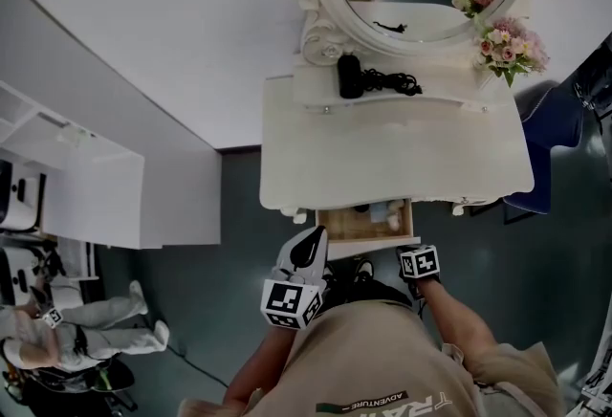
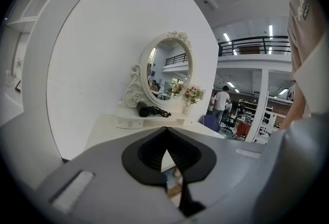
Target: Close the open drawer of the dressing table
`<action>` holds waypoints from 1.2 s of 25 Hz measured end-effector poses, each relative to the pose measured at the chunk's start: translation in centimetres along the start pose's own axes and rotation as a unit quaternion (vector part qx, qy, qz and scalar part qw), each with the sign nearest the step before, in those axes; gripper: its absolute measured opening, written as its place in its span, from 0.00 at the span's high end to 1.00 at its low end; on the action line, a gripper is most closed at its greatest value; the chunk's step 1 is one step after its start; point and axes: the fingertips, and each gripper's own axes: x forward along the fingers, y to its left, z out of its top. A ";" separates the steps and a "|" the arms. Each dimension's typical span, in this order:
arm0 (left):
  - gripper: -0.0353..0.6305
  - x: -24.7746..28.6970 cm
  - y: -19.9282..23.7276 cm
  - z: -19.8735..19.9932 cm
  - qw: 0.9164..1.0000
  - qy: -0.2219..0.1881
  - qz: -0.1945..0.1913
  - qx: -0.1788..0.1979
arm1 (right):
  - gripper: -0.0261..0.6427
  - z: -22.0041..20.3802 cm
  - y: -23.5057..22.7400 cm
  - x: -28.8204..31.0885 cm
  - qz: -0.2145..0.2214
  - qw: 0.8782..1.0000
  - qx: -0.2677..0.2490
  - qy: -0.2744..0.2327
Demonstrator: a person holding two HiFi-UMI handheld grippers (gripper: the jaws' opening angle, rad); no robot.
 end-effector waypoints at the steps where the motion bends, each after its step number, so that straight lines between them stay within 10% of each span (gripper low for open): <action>1: 0.92 0.2 0.1 0.1 1.000 0.000 0.001 0.000 | 0.96 0.3 -0.1 0.0 0.001 1.000 0.003 -0.002; 30: 0.92 5.7 3.2 1.3 1.000 0.023 0.018 -0.009 | 0.96 9.4 -2.6 2.1 -0.001 1.000 0.001 -0.012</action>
